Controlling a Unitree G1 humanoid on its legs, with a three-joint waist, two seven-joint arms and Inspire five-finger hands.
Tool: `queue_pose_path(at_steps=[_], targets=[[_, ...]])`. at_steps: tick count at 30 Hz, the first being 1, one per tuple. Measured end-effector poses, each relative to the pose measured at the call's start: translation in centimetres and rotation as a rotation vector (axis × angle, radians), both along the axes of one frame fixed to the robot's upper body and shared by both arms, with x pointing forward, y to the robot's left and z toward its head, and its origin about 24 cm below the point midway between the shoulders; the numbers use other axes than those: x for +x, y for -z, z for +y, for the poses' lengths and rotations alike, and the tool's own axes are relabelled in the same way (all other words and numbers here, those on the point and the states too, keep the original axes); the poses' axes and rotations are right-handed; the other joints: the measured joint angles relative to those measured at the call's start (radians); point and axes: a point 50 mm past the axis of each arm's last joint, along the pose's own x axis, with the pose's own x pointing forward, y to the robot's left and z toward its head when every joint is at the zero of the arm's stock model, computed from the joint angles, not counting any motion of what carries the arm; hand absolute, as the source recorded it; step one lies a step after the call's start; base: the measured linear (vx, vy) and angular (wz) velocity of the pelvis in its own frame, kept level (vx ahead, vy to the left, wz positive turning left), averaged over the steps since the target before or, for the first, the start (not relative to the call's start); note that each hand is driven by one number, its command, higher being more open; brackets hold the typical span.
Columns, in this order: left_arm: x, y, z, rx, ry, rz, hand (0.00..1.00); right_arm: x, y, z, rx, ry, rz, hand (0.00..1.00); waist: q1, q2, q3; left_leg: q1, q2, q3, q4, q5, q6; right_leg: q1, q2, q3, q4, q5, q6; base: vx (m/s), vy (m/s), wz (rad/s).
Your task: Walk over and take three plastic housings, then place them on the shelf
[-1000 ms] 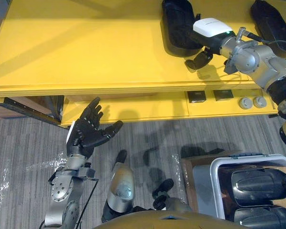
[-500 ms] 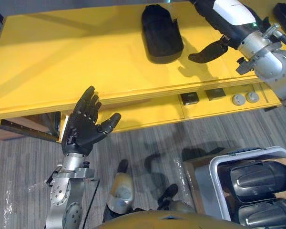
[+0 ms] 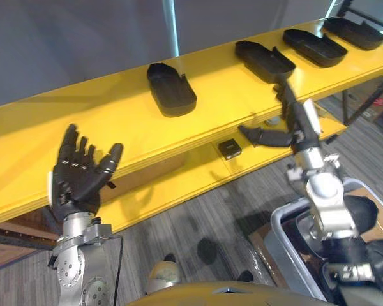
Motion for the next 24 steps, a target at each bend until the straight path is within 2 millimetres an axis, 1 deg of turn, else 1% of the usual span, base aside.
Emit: queue_pose_path(at_steps=[1,2,3,4,5,6,7,8,9,10,12,13,14,15,17,18,19,20,21,22,24], targets=[[0.0,0.1,0.1,-0.005,-0.011,0.01,1.0,-0.2,0.2,0.7,0.004,-0.035,0.009,1.0,0.0,0.0,0.0,-0.001,0.002,0.001,0.001,0.0,0.0,-0.002,0.002,0.002,-0.001,0.0,0.0,-0.07,-0.022,-0.1],[0.0,0.2,0.1,-0.012,-0.024,0.026,1.0,-0.4,0.4,2.1,0.022,-0.109,0.024,1.0,0.001,0.001,-0.001,-0.003,0.005,0.004,0.001,0.001,0.0,-0.006,0.005,0.007,-0.003,0.0,0.0,-0.08,-0.021,-0.06],[0.2,0.5,0.2,-0.019,-0.038,0.046,1.0,-0.6,0.7,3.9,0.043,-0.202,0.043,1.0,0.003,-0.001,-0.01,-0.011,0.008,0.005,0.002,0.001,0.001,-0.012,0.011,0.009,-0.01,0.003,-0.002,-0.07,-0.015,-0.04],[0.3,0.7,0.2,-0.022,-0.048,0.059,1.0,-0.7,0.8,4.7,0.054,-0.236,0.05,1.0,0.005,-0.003,-0.023,-0.024,0.01,0.005,0.003,0.002,0.001,-0.022,0.013,0.009,-0.016,0.005,-0.006,-0.05,-0.014,-0.05],[0.5,1.0,0.3,-0.009,-0.07,0.082,1.0,-0.6,0.7,6.3,0.07,-0.298,0.043,1.0,0.006,-0.007,-0.038,-0.044,0.013,0.005,0.008,0.007,-0.001,-0.044,0.017,0.013,-0.017,0.011,-0.009,0.0,0.0,0.0],[1.0,1.4,0.4,-0.019,-0.081,0.095,1.0,-0.3,0.0,7.7,0.081,-0.35,0.022,1.0,0.007,-0.007,-0.038,-0.061,0.014,0.003,0.014,0.011,-0.005,-0.057,0.018,0.016,-0.016,0.016,-0.009,-0.02,-0.002,-0.04],[1.3,1.7,0.5,-0.025,-0.087,0.104,1.0,0.0,-0.3,8.3,0.08,-0.373,0.009,1.0,0.007,-0.007,-0.038,-0.067,0.014,0.003,0.014,0.014,-0.007,-0.065,0.018,0.019,-0.015,0.019,-0.011,-0.03,0.012,-0.05],[1.9,2.2,0.6,-0.036,-0.099,0.119,1.0,0.7,-1.2,9.3,0.073,-0.407,-0.023,1.0,0.007,-0.007,-0.037,-0.079,0.013,0.006,0.015,0.019,-0.006,-0.081,0.017,0.023,-0.014,0.025,-0.013,-0.03,0.013,-0.07],[2.4,2.4,0.6,-0.043,-0.102,0.127,1.0,1.0,-1.7,9.6,0.069,-0.418,-0.04,1.0,0.007,-0.007,-0.037,-0.087,0.012,0.007,0.017,0.019,-0.005,-0.089,0.016,0.024,-0.013,0.028,-0.014,-0.06,0.029,-0.1],[3.9,2.8,0.8,-0.057,-0.107,0.135,1.0,2.1,-3.3,10.2,0.069,-0.438,-0.089,1.0,0.007,-0.004,-0.027,-0.112,0.011,0.009,0.032,0.02,-0.004,-0.117,0.013,0.036,0.0,0.031,-0.016,-0.05,0.037,-0.09],[4.9,2.8,0.9,-0.056,-0.109,0.136,1.0,2.7,-4.3,10.5,0.075,-0.449,-0.122,1.0,0.005,-0.003,-0.01,-0.118,0.011,0.016,0.034,0.021,-0.003,-0.134,0.01,0.048,0.012,0.031,-0.016,-0.06,0.035,-0.15],[5.5,2.5,1.1,-0.05,-0.117,0.121,1.0,2.9,-5.1,10.7,0.077,-0.461,-0.151,1.0,0.003,-0.003,0.002,-0.129,0.011,0.021,0.039,0.021,-0.002,-0.153,0.008,0.057,0.022,0.031,-0.017,-0.07,0.029,-0.22],[7.0,1.6,1.3,-0.037,-0.123,0.08,1.0,3.1,-6.4,11.0,0.073,-0.478,-0.206,1.0,-0.001,0.001,0.031,-0.148,0.011,0.027,0.052,0.022,-0.001,-0.181,0.004,0.067,0.04,0.03,-0.019,-0.07,0.028,-0.25],[7.8,1.0,1.5,-0.029,-0.128,0.059,1.0,3.2,-6.9,11.2,0.067,-0.489,-0.229,1.0,-0.004,0.003,0.046,-0.156,0.011,0.034,0.054,0.023,0.001,-0.196,0.002,0.075,0.046,0.032,-0.021,-0.07,0.032,-0.2],[8.9,-0.1,1.8,-0.018,-0.139,0.013,1.0,3.4,-7.7,11.4,0.056,-0.501,-0.256,1.0,-0.018,0.005,0.071,-0.174,0.01,0.039,0.061,0.024,0.002,-0.219,-0.001,0.081,0.057,0.034,-0.022,-0.05,0.024,-0.15],[10.2,-1.2,2.0,-0.008,-0.15,-0.028,1.0,3.5,-8.3,11.5,0.053,-0.507,-0.275,1.0,-0.028,0.005,0.1,-0.18,0.009,0.047,0.063,0.025,0.003,-0.235,-0.002,0.092,0.062,0.036,-0.023,-0.03,0.023,-0.18],[10.7,-1.6,2.2,-0.005,-0.157,-0.035,1.0,3.5,-8.5,11.5,0.058,-0.512,-0.277,1.0,-0.028,0.004,0.107,-0.183,0.009,0.054,0.063,0.026,0.004,-0.244,-0.002,0.102,0.064,0.038,-0.023,-0.02,0.019,-0.26],[11.6,-2.2,2.6,0.002,-0.175,-0.049,1.0,3.6,-8.8,11.5,0.066,-0.519,-0.285,1.0,-0.033,0.004,0.117,-0.196,0.009,0.065,0.064,0.027,0.006,-0.265,-0.003,0.111,0.069,0.04,-0.025,-0.01,0.021,-0.2],[12.3,-3.0,3.2,0.008,-0.197,-0.065,1.0,3.6,-9.0,11.6,0.071,-0.532,-0.289,1.0,-0.046,0.003,0.123,-0.213,0.009,0.067,0.063,0.03,0.008,-0.285,-0.003,0.117,0.071,0.044,-0.027,0.02,0.017,-0.15],[12.5,-3.5,3.4,0.009,-0.21,-0.08,1.0,3.6,-9.1,11.6,0.066,-0.539,-0.294,1.0,-0.052,0.003,0.133,-0.215,0.009,0.068,0.063,0.03,0.008,-0.288,-0.003,0.119,0.071,0.047,-0.027,0.03,0.014,-0.09],[13.2,-5.4,3.7,0.012,-0.233,-0.152,1.0,3.7,-9.9,11.6,0.007,-0.553,-0.325,1.0,-0.058,0.0,0.168,-0.22,0.01,0.071,0.063,0.03,0.008,-0.299,0.0,0.13,0.071,0.048,-0.028,0.03,0.008,-0.12]])
